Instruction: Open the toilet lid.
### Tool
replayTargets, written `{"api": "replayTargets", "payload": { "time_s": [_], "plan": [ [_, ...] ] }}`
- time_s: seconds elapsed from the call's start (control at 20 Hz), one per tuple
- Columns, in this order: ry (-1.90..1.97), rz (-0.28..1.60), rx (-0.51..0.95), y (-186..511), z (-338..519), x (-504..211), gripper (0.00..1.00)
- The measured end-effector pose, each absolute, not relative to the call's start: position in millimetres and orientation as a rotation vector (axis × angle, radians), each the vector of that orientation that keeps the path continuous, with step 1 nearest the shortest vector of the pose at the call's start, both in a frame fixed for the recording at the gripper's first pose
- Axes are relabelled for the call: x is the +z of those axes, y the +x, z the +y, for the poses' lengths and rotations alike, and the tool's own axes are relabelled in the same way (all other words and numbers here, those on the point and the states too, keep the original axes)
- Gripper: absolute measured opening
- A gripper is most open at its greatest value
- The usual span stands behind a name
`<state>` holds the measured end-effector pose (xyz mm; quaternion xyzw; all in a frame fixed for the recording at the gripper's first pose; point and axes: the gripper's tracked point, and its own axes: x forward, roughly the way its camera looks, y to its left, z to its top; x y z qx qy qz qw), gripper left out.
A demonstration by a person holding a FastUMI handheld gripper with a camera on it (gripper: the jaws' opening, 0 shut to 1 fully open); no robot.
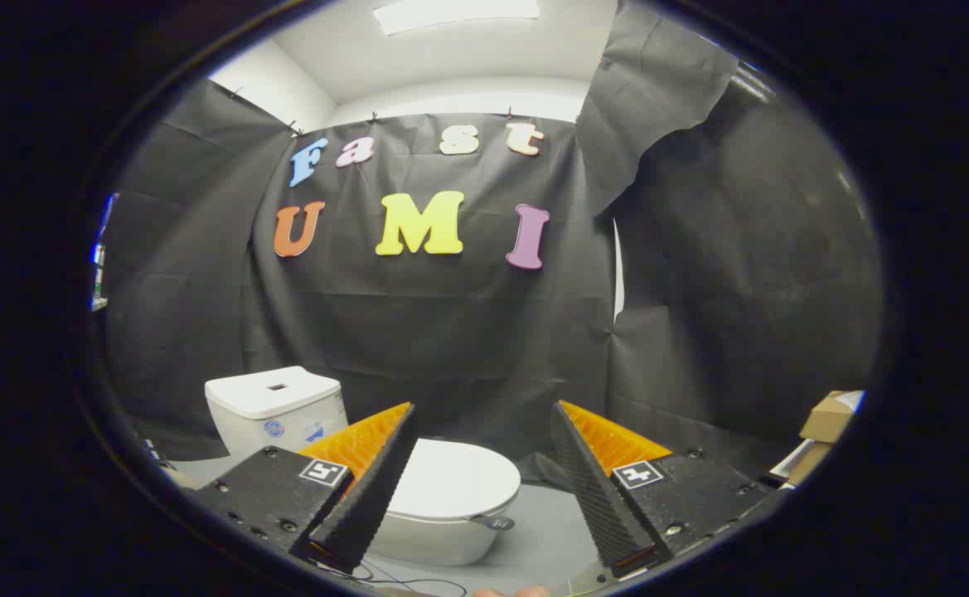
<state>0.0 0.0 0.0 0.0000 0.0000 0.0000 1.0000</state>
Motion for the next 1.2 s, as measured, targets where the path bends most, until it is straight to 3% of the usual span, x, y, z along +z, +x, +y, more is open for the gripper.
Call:
{"api": "replayTargets", "payload": {
  "time_s": [1.2],
  "plan": [
    [-0.008, 0.034, -0.009, 8, 1, -15, 1.00]
  ]
}}
